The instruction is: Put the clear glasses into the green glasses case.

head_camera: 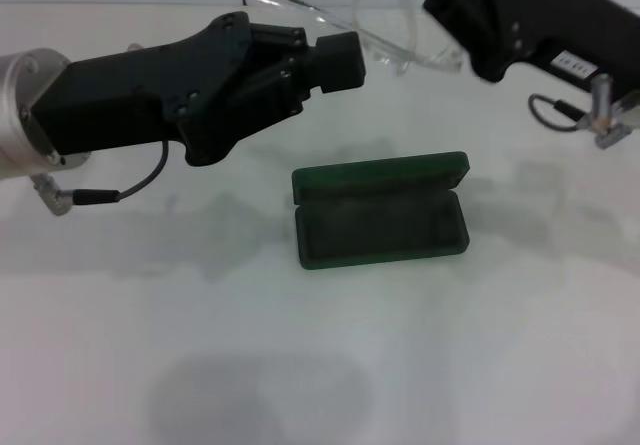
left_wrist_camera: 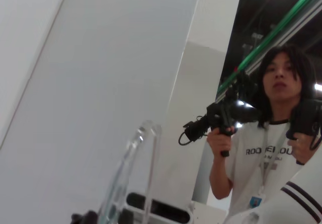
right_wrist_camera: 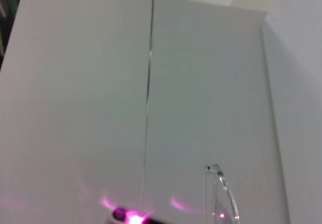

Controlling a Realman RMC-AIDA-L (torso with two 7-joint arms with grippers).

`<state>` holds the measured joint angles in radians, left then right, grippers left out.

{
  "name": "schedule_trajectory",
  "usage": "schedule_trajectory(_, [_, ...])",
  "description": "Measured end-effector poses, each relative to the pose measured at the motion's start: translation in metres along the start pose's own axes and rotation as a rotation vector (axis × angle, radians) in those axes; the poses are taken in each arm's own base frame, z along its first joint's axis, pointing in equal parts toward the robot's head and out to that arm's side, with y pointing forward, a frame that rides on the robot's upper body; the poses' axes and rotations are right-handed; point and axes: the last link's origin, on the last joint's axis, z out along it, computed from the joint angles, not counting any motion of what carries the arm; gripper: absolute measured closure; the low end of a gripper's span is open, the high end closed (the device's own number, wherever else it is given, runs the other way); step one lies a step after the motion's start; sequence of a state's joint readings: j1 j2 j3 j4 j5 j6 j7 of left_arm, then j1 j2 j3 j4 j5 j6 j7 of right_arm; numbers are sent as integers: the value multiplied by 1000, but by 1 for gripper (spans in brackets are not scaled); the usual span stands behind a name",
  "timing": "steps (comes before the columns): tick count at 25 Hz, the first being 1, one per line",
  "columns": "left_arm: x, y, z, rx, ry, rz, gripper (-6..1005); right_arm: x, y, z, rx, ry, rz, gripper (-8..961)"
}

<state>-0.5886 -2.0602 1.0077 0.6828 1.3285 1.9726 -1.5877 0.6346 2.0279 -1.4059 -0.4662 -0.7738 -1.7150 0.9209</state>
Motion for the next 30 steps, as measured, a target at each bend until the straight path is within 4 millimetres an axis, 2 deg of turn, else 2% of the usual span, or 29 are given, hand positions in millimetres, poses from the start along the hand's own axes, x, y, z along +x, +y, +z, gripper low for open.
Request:
schedule_trajectory(10, [6, 0, -5, 20, 32, 16, 967, 7, 6, 5, -35, 35, 9, 887])
schedule_trajectory(30, [2, -2, -13, 51, 55, -5, 968, 13, 14, 9, -85, 58, 18, 887])
